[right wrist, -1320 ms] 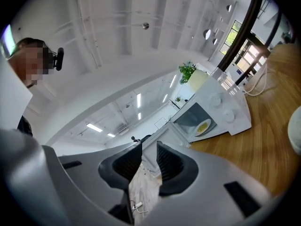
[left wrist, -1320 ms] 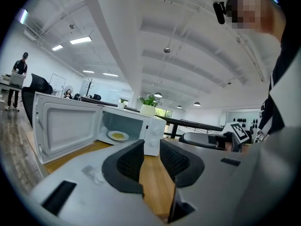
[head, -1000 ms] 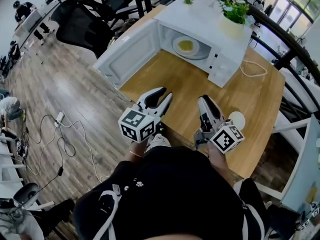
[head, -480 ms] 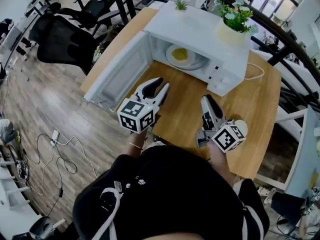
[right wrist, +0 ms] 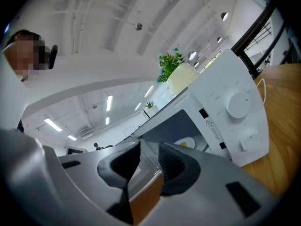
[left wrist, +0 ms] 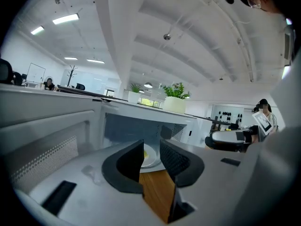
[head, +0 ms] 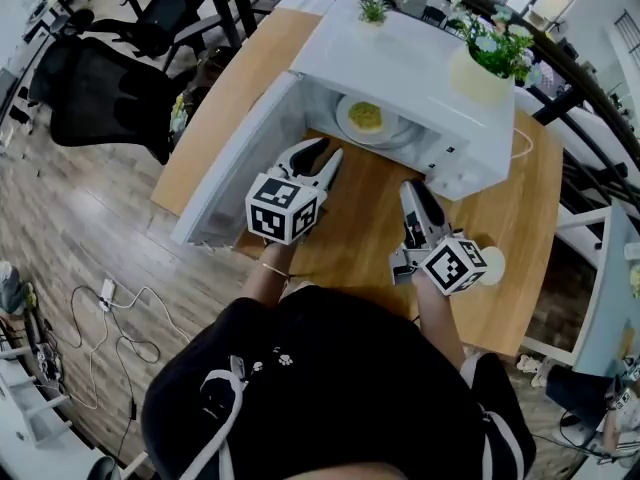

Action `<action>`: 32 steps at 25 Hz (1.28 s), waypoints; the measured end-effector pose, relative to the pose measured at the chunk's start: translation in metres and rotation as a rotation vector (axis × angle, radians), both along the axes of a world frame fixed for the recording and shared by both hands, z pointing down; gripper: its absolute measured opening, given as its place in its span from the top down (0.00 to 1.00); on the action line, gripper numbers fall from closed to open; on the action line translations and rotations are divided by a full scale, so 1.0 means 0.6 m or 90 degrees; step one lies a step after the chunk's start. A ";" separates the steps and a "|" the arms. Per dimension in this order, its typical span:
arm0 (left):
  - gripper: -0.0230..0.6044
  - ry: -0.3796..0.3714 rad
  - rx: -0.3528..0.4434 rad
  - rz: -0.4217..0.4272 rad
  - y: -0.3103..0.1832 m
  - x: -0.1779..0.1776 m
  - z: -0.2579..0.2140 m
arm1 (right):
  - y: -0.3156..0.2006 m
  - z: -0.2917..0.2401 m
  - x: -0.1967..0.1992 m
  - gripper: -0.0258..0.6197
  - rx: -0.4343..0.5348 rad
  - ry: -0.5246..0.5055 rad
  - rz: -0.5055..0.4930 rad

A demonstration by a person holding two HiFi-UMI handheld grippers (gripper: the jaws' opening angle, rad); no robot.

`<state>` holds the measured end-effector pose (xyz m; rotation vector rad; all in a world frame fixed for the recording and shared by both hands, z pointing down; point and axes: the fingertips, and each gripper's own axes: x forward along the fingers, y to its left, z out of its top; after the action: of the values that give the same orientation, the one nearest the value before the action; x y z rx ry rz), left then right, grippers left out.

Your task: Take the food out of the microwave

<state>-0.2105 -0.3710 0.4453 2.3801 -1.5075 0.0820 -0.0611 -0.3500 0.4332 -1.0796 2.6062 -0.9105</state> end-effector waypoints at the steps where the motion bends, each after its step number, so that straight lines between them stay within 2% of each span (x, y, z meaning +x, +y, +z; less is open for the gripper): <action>1: 0.83 -0.007 -0.003 0.010 -0.008 -0.001 0.004 | -0.008 0.001 -0.006 0.77 0.002 0.003 0.008; 6: 0.81 -0.031 -0.025 0.041 -0.058 -0.012 0.029 | -0.056 0.011 -0.029 0.76 0.000 0.034 0.050; 9: 0.74 -0.041 -0.055 0.061 -0.087 -0.011 0.057 | -0.084 0.031 -0.043 0.75 -0.014 0.061 0.069; 11: 0.73 -0.042 -0.074 0.066 -0.104 -0.012 0.074 | -0.102 0.045 -0.054 0.74 -0.026 0.081 0.079; 15: 0.73 -0.029 -0.099 0.053 -0.131 -0.021 0.106 | -0.135 0.075 -0.068 0.72 -0.049 0.116 0.099; 24: 0.72 -0.032 -0.158 0.025 -0.181 -0.027 0.178 | -0.196 0.140 -0.081 0.65 -0.104 0.176 0.151; 32: 0.72 -0.038 -0.164 0.010 -0.199 -0.024 0.196 | -0.230 0.194 -0.072 0.65 -0.147 0.211 0.187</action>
<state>-0.2252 -0.4904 0.5629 2.2014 -1.4087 0.3330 -0.1042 -0.4879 0.5495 -1.7560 2.5251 -1.0547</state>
